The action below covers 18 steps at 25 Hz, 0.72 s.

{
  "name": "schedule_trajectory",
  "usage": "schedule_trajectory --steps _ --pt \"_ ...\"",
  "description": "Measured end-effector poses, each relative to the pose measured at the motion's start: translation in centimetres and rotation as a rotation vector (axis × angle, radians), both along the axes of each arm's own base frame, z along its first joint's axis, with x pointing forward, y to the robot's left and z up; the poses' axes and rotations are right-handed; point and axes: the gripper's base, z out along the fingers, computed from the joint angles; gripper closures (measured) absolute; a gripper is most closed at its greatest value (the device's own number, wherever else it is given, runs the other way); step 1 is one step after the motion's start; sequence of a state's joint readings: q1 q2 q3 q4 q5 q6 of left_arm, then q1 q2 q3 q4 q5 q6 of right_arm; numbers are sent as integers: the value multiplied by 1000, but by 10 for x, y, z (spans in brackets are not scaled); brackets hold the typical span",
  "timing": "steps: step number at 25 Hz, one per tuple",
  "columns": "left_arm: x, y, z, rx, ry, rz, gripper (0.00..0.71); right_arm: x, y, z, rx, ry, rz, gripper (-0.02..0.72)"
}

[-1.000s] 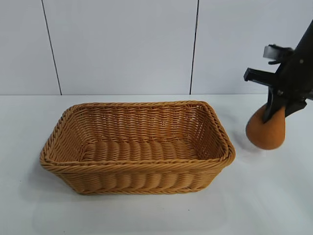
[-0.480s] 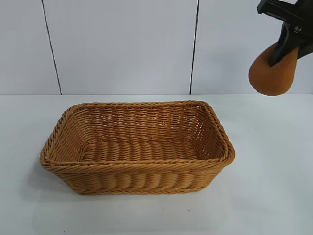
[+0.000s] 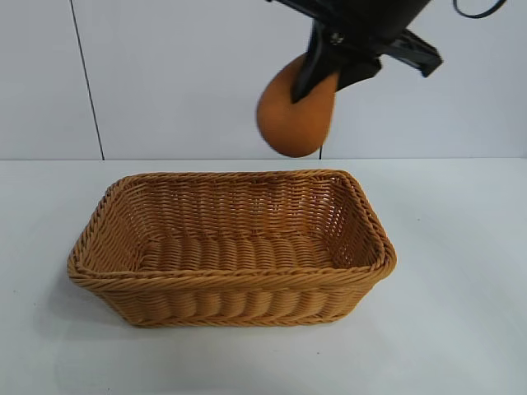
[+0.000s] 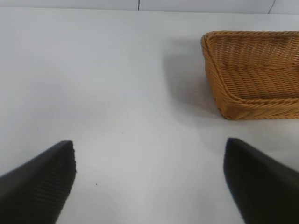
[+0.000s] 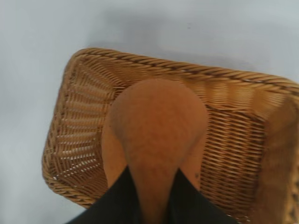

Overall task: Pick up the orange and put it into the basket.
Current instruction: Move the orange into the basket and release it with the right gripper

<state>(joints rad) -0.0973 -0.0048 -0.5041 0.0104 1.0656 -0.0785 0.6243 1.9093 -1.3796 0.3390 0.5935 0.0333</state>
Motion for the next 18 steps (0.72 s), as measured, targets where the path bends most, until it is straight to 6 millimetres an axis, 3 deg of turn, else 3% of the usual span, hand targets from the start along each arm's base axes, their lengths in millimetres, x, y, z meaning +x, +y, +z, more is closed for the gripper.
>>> schedule_trajectory --steps 6,11,13,16,18 --pt "0 0 0 0 0 0 95 11 8 -67 -60 98 -26 669" --pt "0 0 0 0 0 0 95 11 9 -73 -68 115 -26 643" --pt "0 0 0 0 0 0 95 12 10 -71 -71 127 -18 535" --pt "0 0 0 0 0 0 95 15 14 -59 -79 138 11 238" --pt "0 0 0 0 0 0 95 18 16 -47 -102 137 46 132"
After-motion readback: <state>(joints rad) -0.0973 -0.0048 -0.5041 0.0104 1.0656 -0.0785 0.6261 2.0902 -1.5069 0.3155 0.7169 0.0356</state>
